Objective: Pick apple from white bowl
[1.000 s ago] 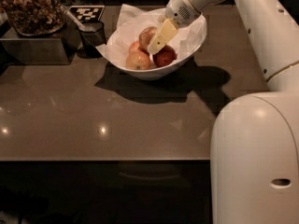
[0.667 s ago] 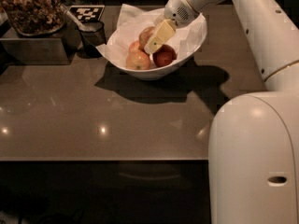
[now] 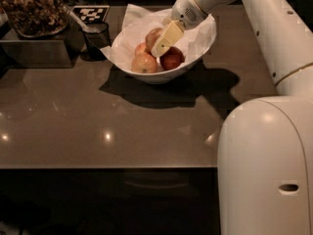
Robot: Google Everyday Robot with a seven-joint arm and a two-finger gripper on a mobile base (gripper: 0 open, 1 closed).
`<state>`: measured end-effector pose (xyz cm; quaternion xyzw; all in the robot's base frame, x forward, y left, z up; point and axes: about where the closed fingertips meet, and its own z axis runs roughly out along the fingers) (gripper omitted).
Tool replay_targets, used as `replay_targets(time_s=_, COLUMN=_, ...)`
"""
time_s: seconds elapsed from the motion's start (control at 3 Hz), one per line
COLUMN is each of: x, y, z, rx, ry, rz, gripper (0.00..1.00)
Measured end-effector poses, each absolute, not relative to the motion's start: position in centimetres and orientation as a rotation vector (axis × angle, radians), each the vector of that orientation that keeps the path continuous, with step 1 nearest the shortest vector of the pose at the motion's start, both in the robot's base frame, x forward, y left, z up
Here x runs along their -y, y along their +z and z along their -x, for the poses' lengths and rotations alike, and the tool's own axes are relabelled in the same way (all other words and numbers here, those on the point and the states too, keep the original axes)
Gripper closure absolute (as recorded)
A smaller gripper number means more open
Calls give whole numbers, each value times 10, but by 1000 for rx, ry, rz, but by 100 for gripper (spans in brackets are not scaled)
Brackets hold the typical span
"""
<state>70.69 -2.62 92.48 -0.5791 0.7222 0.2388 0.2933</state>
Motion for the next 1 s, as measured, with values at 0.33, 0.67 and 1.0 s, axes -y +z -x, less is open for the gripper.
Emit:
replay_targets(time_s=0.33, x=22, y=915, z=-712, rx=-1934, ry=652, rz=1546, gripper=10)
replay_targets(time_s=0.67, x=18, y=908, z=-716, rx=-1943, ry=661, rz=1553, gripper=24)
replay_targets(time_s=1.0, x=16, y=905, z=-720, rx=-1944, ry=661, rz=1550, gripper=43)
